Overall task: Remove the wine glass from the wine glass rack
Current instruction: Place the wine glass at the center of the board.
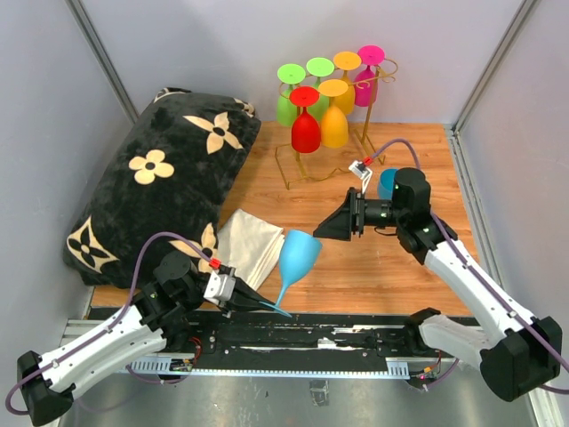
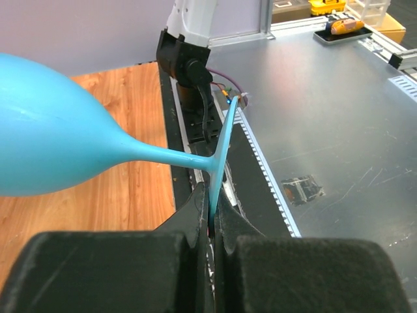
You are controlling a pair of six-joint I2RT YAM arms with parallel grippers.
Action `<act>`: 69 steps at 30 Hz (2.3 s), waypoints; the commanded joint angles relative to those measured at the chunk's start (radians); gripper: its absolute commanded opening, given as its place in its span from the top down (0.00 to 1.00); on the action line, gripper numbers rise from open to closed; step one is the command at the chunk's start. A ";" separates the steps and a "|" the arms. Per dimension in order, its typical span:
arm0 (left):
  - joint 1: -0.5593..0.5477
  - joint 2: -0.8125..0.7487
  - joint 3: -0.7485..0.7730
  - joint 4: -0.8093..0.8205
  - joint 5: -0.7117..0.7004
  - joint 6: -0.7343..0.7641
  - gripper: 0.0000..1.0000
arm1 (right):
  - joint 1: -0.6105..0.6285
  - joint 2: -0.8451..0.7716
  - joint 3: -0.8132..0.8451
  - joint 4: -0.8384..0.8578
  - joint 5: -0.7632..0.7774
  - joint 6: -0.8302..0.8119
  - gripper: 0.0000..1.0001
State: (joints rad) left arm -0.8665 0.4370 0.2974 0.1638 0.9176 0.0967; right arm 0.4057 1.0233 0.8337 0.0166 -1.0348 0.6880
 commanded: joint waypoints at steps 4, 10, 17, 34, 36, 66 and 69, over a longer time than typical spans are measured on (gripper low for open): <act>-0.009 0.028 -0.005 0.027 0.016 -0.007 1.00 | 0.058 0.063 0.001 0.149 -0.206 0.060 0.38; -0.008 0.054 0.001 0.022 0.005 0.009 0.99 | 0.086 0.083 0.012 0.132 -0.313 0.003 0.51; -0.008 0.062 0.006 0.005 -0.023 0.029 0.99 | 0.108 0.086 0.041 0.030 -0.357 -0.107 0.66; -0.008 0.048 0.016 -0.042 -0.100 -0.027 0.76 | 0.114 0.021 0.040 0.041 -0.222 -0.138 0.99; -0.009 0.054 0.021 -0.019 -0.094 -0.077 0.58 | 0.114 0.004 0.036 0.027 -0.190 -0.157 0.99; -0.008 -0.158 0.051 -0.310 -0.908 -0.141 0.00 | 0.109 -0.286 0.079 -0.560 1.204 -0.609 0.99; -0.008 -0.156 0.051 -0.316 -0.926 -0.146 0.00 | 0.103 -0.249 0.085 -0.574 1.258 -0.599 0.99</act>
State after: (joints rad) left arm -0.8722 0.2893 0.3542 -0.1444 0.0441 -0.0353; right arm 0.5110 0.7422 0.8749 -0.5095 0.0948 0.1043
